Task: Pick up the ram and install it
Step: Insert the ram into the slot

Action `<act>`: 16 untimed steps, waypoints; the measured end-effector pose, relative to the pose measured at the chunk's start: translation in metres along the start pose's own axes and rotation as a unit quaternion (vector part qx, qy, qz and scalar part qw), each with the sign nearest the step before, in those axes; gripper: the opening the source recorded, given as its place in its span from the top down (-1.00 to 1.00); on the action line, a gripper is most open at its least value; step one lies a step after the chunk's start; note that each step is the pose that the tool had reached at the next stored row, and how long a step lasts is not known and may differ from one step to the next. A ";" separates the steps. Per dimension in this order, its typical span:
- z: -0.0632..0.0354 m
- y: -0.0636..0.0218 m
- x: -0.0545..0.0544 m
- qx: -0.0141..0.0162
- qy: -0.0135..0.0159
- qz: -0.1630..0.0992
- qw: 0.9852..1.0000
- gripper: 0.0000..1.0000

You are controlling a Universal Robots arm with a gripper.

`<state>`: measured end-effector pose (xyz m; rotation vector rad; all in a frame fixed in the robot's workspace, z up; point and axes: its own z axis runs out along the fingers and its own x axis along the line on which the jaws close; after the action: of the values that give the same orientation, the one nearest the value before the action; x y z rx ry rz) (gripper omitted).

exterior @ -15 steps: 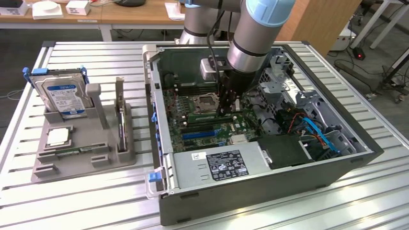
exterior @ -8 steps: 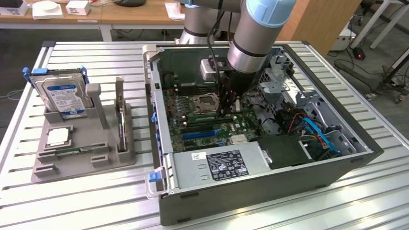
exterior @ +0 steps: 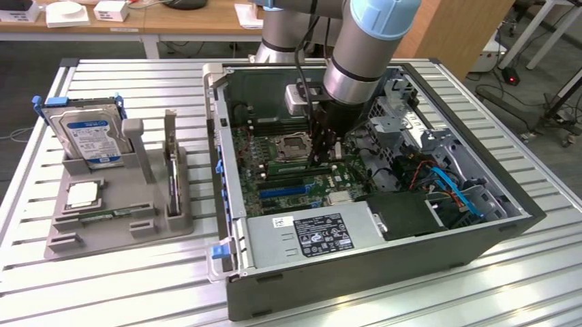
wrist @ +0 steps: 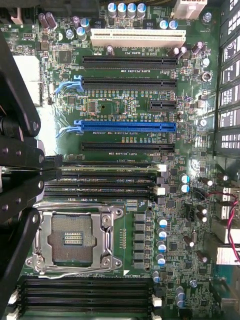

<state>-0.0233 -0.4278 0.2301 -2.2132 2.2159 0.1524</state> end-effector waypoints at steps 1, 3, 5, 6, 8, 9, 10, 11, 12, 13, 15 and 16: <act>0.0000 0.0000 0.000 0.000 0.000 0.000 1.000 0.79; 0.0000 0.0000 0.000 0.000 0.000 0.000 1.000 0.79; 0.0000 0.0000 0.000 0.000 0.000 0.000 1.000 0.79; 0.0001 0.0000 0.000 0.000 0.000 0.000 1.000 0.79; 0.0003 0.0000 0.000 0.000 0.000 0.000 1.000 0.79; 0.0003 0.0000 0.000 0.000 0.000 0.000 1.000 0.79; 0.0003 0.0000 0.000 0.000 0.000 0.000 1.000 0.79; 0.0003 0.0000 0.000 0.000 0.000 0.000 1.000 0.79; 0.0003 0.0000 0.000 0.000 0.000 0.000 1.000 0.79; 0.0003 0.0000 0.000 0.000 0.000 0.000 1.000 0.79; 0.0004 0.0000 0.000 0.000 0.000 0.000 1.000 0.79; 0.0006 0.0000 0.000 0.000 0.000 0.000 1.000 0.79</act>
<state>-0.0233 -0.4277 0.2296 -2.2132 2.2161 0.1522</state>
